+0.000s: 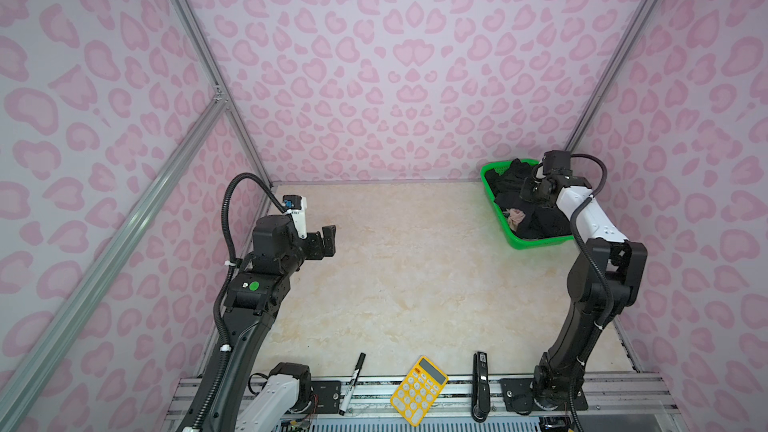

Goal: Fold and stack the mixed laundry pile
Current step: 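Reach the right gripper into the green basket while the left arm rises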

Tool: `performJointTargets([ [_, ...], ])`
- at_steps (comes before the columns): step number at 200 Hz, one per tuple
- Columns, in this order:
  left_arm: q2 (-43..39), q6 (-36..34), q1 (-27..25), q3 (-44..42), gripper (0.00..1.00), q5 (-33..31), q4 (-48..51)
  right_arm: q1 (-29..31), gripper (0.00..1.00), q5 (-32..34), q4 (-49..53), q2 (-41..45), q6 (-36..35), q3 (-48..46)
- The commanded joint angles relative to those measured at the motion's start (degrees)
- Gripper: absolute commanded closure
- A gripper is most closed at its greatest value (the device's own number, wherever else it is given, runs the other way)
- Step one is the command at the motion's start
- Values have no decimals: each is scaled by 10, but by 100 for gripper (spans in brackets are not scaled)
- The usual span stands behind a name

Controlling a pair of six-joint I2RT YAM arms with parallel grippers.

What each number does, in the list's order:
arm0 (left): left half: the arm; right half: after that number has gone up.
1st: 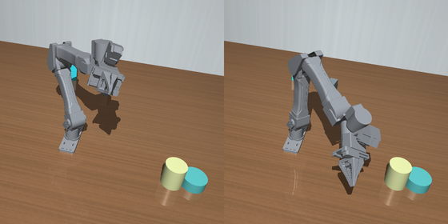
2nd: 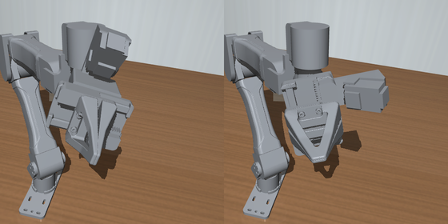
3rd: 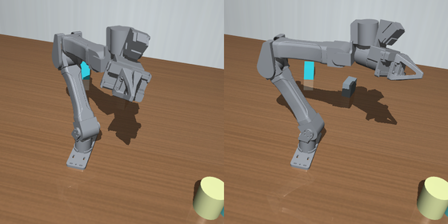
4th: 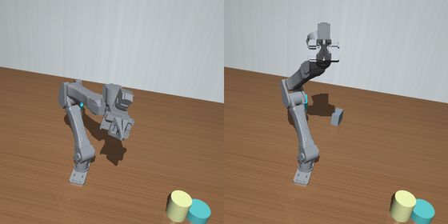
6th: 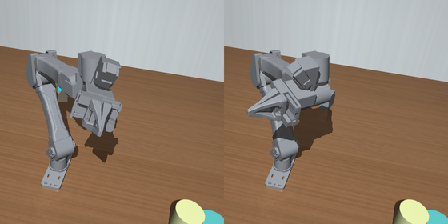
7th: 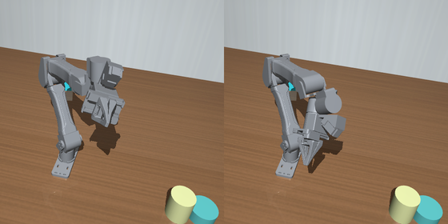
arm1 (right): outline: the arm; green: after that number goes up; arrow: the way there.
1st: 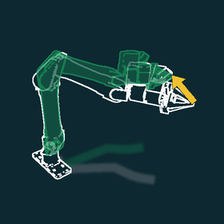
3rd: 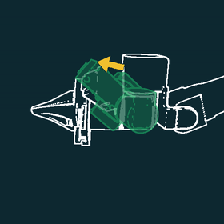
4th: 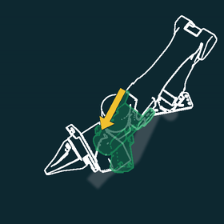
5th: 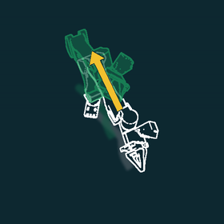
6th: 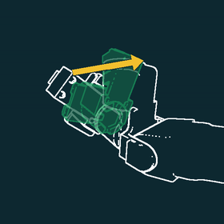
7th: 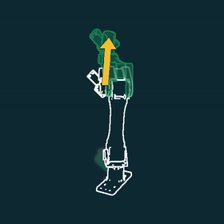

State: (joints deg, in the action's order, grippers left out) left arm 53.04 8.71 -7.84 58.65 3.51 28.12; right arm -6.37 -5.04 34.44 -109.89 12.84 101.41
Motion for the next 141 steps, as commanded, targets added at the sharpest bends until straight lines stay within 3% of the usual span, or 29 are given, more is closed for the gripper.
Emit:
performJointTargets([
  [1, 9, 18, 0, -1, 3, 13, -29, 7, 100, 19, -14, 36, -31, 11],
  [38, 10, 28, 1, -4, 2, 20, -30, 5, 100, 35, 9, 38, -46, 28],
  [82, 0, 27, 1, -5, 2, 29, -20, 2, 100, 15, -1, 1, -38, -22],
  [112, -1, 17, 0, 1, 2, 41, -8, 2, 86, -8, 69, -52, -42, 8],
  [141, 1, 14, 0, 5, 2, 40, -8, 2, 74, -9, 58, -40, -44, -5],
])
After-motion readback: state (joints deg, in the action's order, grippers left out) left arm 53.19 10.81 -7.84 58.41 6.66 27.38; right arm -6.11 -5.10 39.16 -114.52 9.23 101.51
